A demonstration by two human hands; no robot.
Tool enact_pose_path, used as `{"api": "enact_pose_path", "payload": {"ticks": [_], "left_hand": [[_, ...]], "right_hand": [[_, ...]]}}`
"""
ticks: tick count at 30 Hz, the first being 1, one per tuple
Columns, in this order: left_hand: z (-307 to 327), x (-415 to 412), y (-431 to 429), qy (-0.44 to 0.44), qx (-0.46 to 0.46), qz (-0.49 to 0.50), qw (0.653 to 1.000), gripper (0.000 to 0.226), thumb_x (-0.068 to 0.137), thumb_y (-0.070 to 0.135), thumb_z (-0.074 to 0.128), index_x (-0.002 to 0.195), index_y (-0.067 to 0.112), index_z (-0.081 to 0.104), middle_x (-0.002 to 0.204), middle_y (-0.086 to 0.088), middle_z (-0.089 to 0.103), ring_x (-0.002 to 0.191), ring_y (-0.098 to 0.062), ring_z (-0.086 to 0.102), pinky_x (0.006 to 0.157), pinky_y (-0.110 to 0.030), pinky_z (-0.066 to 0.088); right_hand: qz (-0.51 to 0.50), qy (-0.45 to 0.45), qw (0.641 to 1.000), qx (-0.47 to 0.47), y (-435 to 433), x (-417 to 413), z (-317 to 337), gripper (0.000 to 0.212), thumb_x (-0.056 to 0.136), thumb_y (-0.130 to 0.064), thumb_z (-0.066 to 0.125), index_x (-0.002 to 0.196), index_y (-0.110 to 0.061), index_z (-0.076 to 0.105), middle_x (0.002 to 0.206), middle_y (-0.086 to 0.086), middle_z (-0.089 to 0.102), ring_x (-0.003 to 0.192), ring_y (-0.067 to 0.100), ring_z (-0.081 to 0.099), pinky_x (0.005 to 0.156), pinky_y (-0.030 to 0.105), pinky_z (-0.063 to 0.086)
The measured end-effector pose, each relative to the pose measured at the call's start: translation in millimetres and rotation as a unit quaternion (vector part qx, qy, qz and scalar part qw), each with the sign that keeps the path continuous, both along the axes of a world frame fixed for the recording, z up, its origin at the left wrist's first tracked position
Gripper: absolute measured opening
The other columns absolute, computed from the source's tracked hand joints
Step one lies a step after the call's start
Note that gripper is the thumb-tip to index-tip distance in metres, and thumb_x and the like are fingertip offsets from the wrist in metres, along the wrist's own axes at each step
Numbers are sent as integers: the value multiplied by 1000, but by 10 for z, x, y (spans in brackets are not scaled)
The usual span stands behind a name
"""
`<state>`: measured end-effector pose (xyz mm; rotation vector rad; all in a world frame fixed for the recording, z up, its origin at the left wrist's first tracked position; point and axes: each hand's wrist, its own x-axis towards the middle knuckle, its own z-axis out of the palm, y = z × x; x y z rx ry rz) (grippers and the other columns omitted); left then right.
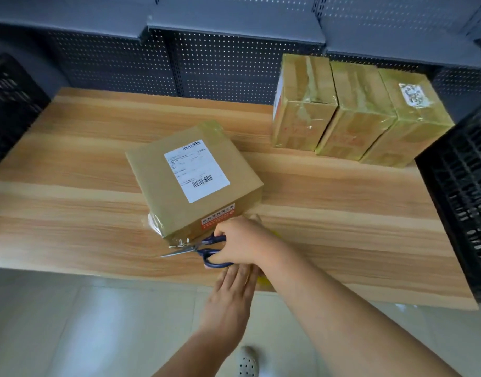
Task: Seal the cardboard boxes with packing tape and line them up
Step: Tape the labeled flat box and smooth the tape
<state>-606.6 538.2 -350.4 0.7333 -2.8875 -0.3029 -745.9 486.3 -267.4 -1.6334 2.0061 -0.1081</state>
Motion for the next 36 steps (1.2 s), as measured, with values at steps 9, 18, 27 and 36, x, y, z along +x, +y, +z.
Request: {"api": "enact_pose_path", "payload": {"ticks": [9,18,27,36], "left_hand": [[579,845,-654,217,-8,7,976,6,88,14,60,90,13,66,94,0,63,84,-23,59,70,-37,49],[611,733,-1936,2,4,41,999,45,94,40,46,133,21,57,148,0,47,139,-26,39,109,-46,37],[601,540,-2307,-111,64,-1,992,49,99,37,50,146,35,39,161,13,16,149,-11,14,121,-35,12],[1055,537,-2210,123,186,67,972,40,98,23,56,137,20,54,150,1,43,139,-20,38,109,-32,33]], "right_hand": [[-65,-49,997,-4,-28,62,3,43,68,-61,71,97,-30,68,88,-11,66,93,15,55,85,27,33],[-104,-27,994,26,11,262,-18,41,60,-65,67,84,-31,63,80,-10,61,87,20,53,74,29,34],[-97,8,982,160,311,565,122,56,50,-69,71,80,-22,66,80,-7,64,81,18,61,65,29,49],[-188,30,981,-45,869,712,486,63,58,-73,59,110,-37,62,101,-21,54,100,2,48,86,22,36]]}}
